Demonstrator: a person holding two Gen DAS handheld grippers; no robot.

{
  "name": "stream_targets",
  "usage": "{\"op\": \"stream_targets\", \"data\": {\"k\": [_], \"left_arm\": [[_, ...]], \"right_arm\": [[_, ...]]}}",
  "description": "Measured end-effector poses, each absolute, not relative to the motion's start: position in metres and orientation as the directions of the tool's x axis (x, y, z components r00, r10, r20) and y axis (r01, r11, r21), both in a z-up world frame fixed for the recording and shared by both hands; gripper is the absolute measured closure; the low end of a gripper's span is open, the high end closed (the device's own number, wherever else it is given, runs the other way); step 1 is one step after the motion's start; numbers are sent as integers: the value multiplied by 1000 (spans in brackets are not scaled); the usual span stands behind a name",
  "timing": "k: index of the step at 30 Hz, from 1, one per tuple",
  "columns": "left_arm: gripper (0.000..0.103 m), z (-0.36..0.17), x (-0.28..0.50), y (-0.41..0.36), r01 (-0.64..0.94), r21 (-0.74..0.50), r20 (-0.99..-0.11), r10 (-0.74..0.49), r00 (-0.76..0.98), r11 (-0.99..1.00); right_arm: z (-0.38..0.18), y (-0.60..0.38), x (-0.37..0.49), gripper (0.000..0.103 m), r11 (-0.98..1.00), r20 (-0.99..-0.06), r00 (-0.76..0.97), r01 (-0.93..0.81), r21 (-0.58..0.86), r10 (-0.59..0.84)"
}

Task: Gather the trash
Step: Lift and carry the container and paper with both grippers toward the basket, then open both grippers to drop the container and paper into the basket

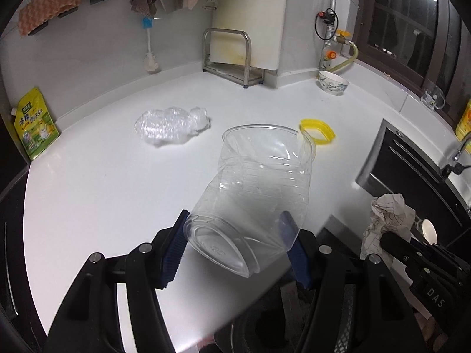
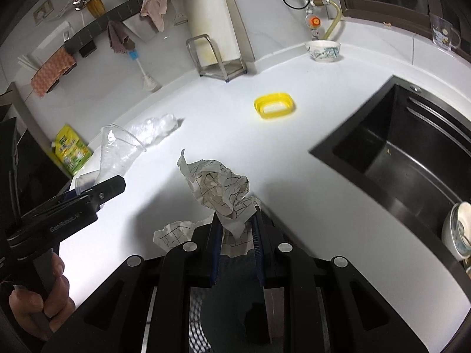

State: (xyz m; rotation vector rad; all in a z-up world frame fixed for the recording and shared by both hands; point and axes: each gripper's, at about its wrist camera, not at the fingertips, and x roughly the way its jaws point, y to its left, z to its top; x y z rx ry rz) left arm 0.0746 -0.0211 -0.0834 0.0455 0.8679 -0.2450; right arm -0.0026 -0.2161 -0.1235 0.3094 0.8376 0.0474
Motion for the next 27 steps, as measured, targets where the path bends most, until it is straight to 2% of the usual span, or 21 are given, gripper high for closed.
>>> {"op": "stream_targets", "data": {"k": [14, 27], "left_arm": [[43, -116, -13, -63, 287, -64, -809, -218, 546, 956], [42, -153, -35, -82, 289, -32, -862, -173, 477, 957]], "right_arm": [[-151, -241, -68, 84, 956, -777, 599, 66, 286, 191], [-189, -250, -90, 83, 954, -832, 511, 72, 292, 216]]}}
